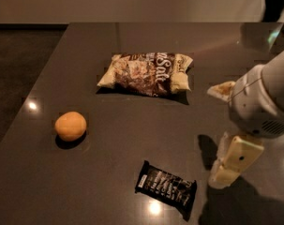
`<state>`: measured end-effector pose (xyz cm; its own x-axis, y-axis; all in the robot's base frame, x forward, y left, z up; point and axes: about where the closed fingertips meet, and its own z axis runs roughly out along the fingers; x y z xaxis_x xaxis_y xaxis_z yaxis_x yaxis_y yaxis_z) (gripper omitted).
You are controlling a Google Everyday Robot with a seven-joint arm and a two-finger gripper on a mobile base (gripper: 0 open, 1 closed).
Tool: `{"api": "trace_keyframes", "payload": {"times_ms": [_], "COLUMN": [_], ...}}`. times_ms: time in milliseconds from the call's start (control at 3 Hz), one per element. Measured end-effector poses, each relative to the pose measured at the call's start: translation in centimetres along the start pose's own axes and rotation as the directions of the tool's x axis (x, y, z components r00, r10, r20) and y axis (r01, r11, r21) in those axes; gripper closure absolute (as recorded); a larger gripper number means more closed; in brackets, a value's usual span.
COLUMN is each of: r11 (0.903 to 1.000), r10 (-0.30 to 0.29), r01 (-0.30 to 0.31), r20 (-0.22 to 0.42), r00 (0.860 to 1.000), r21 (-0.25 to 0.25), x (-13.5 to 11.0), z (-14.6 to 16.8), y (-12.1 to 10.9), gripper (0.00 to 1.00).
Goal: Move rxbar chocolate near brown chip bag
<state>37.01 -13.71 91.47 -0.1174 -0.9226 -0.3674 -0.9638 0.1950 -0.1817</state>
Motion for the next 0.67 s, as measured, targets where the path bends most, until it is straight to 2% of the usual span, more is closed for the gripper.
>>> {"api": "trace_keyframes", "payload": {"times_ms": [667], "r11": [0.9973], "r10": [0.003], "r01": [0.003], "r20": [0.073], "r00": [0.997], "r21": [-0.074], "x": [-1.4], "z": [5.0], "y": [3.4], "gripper": [0.0]}}
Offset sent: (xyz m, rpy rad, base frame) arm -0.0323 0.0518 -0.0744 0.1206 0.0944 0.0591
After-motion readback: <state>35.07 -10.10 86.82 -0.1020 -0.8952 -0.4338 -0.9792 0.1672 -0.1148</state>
